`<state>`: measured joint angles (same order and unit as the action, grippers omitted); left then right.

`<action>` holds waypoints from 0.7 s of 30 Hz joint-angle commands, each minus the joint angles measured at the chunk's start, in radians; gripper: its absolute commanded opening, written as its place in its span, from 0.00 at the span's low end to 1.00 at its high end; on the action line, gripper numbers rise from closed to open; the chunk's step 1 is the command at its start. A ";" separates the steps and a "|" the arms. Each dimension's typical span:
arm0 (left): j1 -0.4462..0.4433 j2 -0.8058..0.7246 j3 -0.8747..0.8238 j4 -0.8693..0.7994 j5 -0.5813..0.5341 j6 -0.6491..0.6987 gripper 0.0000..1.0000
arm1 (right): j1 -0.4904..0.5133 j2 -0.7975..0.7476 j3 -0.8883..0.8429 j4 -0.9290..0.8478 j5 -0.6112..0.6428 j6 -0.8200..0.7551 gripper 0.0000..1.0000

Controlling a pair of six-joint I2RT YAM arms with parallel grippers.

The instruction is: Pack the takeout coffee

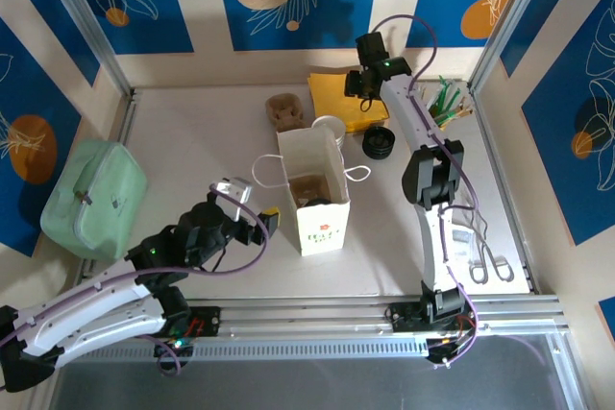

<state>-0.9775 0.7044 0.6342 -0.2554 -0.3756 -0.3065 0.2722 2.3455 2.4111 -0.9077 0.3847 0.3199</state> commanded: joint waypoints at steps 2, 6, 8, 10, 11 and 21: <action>-0.007 -0.001 0.034 -0.016 -0.014 0.004 1.00 | -0.013 0.091 0.107 -0.052 -0.010 -0.038 0.63; -0.007 0.005 0.036 -0.018 -0.016 0.007 1.00 | -0.027 0.142 0.121 -0.037 -0.038 -0.035 0.69; -0.007 0.010 0.036 -0.013 -0.017 0.009 1.00 | -0.028 0.166 0.123 -0.029 -0.044 -0.040 0.72; -0.007 0.021 0.040 -0.011 -0.015 0.009 1.00 | -0.028 0.184 0.125 -0.022 -0.047 -0.046 0.73; -0.007 0.026 0.042 -0.012 -0.013 0.010 1.00 | -0.029 0.192 0.125 -0.017 -0.051 -0.048 0.73; -0.007 0.031 0.078 -0.044 -0.007 0.021 1.00 | -0.044 0.267 0.164 -0.008 -0.070 -0.061 0.74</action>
<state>-0.9775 0.7490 0.6819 -0.2787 -0.3752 -0.3054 0.2352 2.5961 2.5347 -0.9276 0.3477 0.2722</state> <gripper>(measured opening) 0.999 0.736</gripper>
